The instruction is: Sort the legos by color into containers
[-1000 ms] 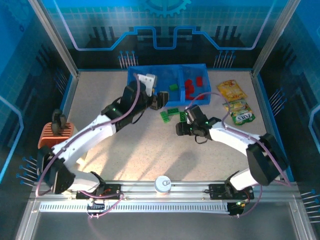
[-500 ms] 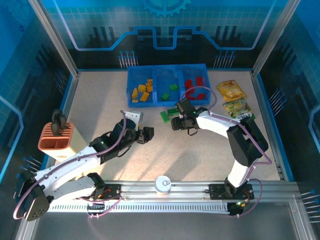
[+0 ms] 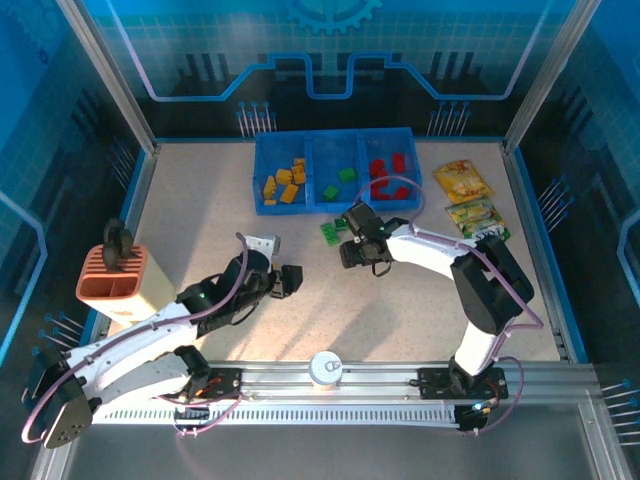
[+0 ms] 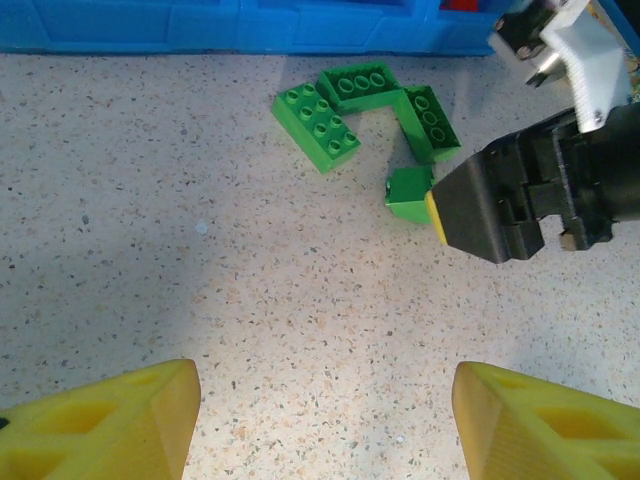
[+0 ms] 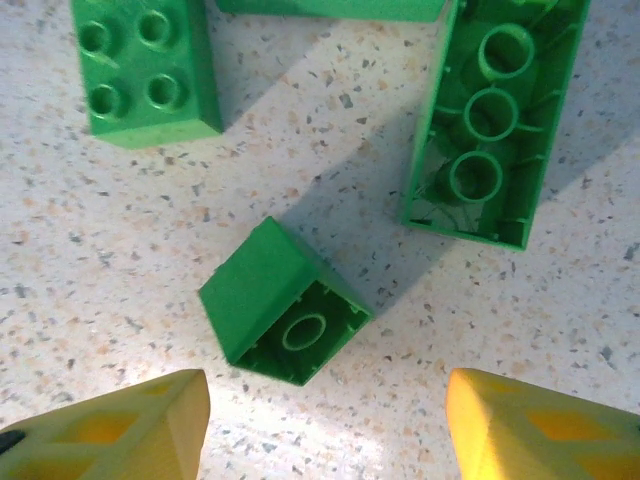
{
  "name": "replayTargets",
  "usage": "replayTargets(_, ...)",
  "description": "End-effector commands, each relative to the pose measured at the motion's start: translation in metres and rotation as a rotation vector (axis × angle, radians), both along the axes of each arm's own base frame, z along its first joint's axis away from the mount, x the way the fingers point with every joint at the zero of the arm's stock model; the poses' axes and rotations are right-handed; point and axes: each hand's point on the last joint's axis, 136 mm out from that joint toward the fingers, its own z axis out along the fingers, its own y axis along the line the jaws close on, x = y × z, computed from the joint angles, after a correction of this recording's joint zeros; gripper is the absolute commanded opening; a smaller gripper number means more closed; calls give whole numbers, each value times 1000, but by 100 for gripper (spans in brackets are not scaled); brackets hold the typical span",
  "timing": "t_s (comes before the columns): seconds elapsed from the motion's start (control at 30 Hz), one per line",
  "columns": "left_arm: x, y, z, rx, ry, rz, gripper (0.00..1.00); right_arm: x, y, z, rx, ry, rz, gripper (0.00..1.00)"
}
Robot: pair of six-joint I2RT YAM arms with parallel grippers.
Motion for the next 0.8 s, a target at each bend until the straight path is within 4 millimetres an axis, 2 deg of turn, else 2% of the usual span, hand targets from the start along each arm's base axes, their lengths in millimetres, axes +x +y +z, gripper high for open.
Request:
replayTargets(0.0,4,-4,2,-1,-12,10,68,4,-4,24,0,-51,-15,66)
replayTargets(0.1,3,-7,-1,6,-4,3,68,7,-1,23,0,-40,-1,67)
replayTargets(0.3,-1,-3,-3,43,-7,6,68,7,23,8,35,24,69,72)
replayTargets(0.53,-13,7,-9,50,6,14,68,10,21,-15,-20,75,42,73)
replayTargets(0.77,-18,10,-16,45,21,21,68,2,26,-30,-37,106,59,71)
